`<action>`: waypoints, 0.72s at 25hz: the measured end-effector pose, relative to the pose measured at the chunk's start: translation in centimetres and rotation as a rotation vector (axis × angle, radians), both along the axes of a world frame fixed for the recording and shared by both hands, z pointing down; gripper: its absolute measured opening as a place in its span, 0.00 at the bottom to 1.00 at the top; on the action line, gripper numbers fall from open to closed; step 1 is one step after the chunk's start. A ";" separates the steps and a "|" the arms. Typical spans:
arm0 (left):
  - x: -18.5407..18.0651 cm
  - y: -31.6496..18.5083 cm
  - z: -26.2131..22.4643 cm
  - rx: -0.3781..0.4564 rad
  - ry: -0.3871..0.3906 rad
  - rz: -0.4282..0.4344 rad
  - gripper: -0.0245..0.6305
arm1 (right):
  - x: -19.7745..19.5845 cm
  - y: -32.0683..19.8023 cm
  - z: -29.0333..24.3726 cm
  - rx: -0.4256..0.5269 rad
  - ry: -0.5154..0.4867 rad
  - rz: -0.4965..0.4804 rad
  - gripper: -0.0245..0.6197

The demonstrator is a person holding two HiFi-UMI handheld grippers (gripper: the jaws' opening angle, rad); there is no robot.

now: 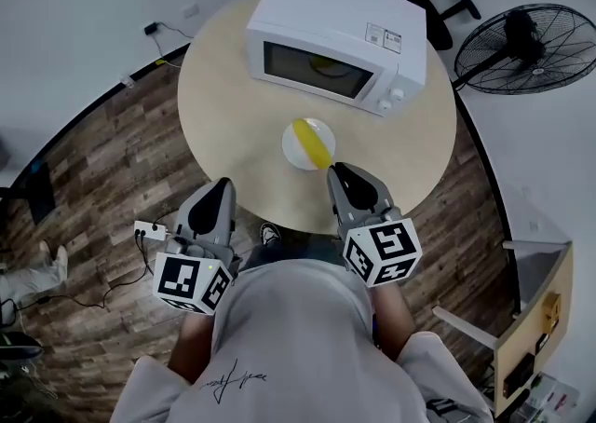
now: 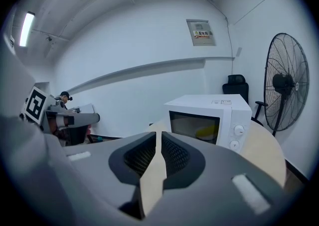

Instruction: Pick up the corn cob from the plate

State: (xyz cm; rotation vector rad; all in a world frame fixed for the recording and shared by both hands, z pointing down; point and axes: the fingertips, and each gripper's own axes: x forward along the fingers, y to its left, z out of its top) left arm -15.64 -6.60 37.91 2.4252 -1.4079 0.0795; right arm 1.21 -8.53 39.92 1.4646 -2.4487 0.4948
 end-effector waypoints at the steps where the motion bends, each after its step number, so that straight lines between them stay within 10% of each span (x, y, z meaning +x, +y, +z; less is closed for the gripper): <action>1: 0.0 0.1 0.0 -0.001 0.002 0.003 0.02 | 0.0 0.0 0.3 -0.006 0.007 0.001 0.11; 18: -0.1 -0.9 0.0 0.003 0.001 -0.027 0.03 | -0.7 -3.5 6.3 -0.147 0.113 -0.092 0.28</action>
